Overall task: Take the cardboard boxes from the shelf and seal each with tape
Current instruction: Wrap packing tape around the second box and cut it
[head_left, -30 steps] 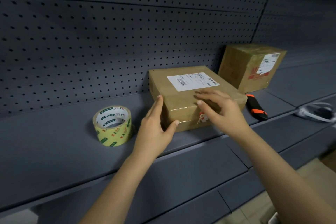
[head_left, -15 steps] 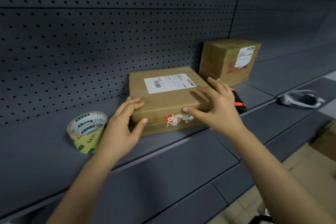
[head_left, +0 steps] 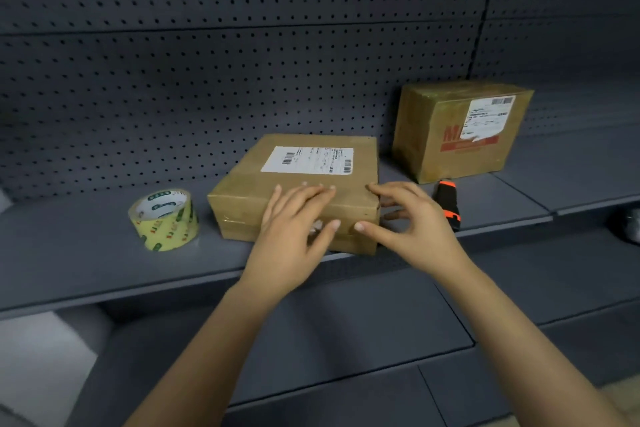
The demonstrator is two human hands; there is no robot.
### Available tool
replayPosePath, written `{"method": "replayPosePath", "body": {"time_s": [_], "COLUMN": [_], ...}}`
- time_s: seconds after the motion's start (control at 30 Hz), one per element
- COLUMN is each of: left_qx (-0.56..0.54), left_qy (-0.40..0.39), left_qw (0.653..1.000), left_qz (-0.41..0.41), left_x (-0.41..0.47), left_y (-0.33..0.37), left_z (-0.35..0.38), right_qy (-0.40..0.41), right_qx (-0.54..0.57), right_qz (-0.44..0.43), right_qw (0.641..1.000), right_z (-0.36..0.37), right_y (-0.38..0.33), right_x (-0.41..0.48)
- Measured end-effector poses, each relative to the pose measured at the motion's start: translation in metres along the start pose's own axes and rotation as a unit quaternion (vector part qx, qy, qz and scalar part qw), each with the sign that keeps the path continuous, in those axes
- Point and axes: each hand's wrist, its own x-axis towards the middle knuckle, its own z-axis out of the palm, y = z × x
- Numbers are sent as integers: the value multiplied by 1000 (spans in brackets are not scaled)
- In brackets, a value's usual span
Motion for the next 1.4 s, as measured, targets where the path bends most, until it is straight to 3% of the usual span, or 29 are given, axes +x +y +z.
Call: {"method": "replayPosePath", "body": {"time_s": [0.27, 0.53, 0.7, 0.93, 1.27, 1.4], "left_qx": [-105, -46, -25, 0, -77, -164], "left_qy": [36, 31, 49, 132, 119, 106], "left_qw": [989, 989, 989, 978, 968, 954], "left_qz": [-103, -139, -135, -160, -209, -228], "left_x": [-4, -6, -23, -36, -17, -7], "left_y": [11, 11, 2, -33, -73, -82], "left_z": [-15, -24, -30, -42, -64, -74], "right_qy": [-97, -132, -120, -92, -60, -40], "right_qx": [22, 46, -74, -127, -170, -175], "right_qz": [-122, -149, -140, -187, -174, -157], "right_qw": [988, 979, 980, 970, 968, 971], "right_z": [-9, 3, 2, 22, 42, 47], "right_y": [6, 12, 22, -2, -28, -36], "right_x": [3, 18, 29, 28, 27, 31]}}
